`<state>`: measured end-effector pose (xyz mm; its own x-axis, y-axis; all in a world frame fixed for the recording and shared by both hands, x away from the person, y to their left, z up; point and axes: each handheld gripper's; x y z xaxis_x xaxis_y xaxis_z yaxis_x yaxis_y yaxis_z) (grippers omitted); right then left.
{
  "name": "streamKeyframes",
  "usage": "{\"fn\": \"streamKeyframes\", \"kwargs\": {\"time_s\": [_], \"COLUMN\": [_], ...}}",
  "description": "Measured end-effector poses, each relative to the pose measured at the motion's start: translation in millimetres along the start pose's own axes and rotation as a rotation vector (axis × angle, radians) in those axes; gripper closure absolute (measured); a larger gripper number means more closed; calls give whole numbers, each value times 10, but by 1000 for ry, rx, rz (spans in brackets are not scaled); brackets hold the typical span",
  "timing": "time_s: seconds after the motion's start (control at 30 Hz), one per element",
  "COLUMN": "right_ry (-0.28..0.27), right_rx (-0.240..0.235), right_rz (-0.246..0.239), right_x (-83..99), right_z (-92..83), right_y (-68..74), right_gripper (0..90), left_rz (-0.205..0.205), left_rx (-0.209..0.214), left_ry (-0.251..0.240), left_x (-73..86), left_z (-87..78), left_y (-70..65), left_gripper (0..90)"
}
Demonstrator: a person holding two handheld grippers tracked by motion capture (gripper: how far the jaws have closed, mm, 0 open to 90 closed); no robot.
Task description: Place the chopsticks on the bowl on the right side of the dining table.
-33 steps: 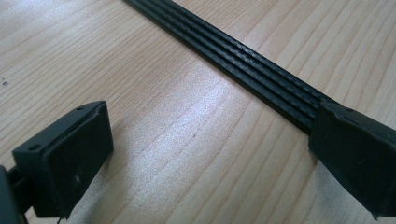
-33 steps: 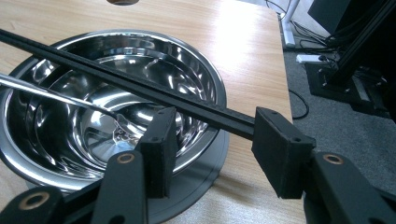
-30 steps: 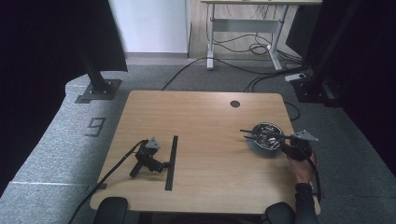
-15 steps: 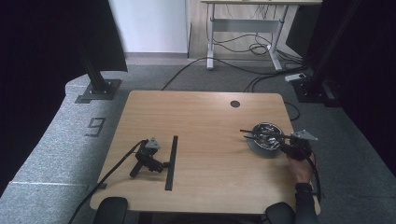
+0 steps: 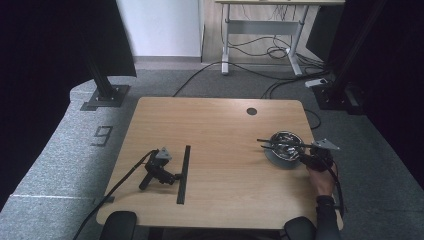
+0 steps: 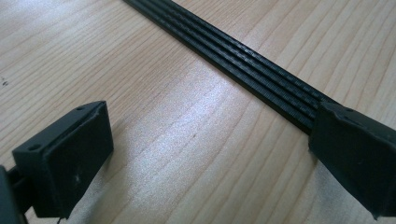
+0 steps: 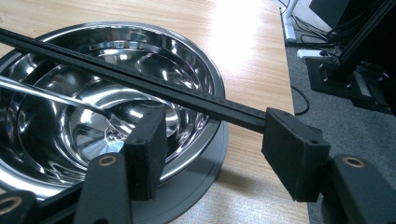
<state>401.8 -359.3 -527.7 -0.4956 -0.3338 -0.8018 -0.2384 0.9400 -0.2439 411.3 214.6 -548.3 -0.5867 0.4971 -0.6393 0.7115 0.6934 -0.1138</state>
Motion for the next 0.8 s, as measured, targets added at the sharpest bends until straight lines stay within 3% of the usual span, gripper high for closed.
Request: {"fn": "streamKeyframes", "kwargs": {"time_s": [0.8], "right_ry": [7], "right_rx": [0], "right_rz": [-2], "right_x": [0], "right_z": [49], "right_y": [-4], "right_gripper": [309], "left_rz": [-1], "left_rx": [0], "left_ry": [0], "left_x": [1], "left_z": [0], "left_y": [0], "left_gripper": [0]}}
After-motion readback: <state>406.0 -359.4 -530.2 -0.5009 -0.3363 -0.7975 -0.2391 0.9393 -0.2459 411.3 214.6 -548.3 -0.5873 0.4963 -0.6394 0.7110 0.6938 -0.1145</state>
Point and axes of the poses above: each handheld gripper's, and its own axes: z roughly forward along the jaws, x roughly out of its underside, y roughly to its left, and after that the axes turned 10 degrees about -z, right-handed
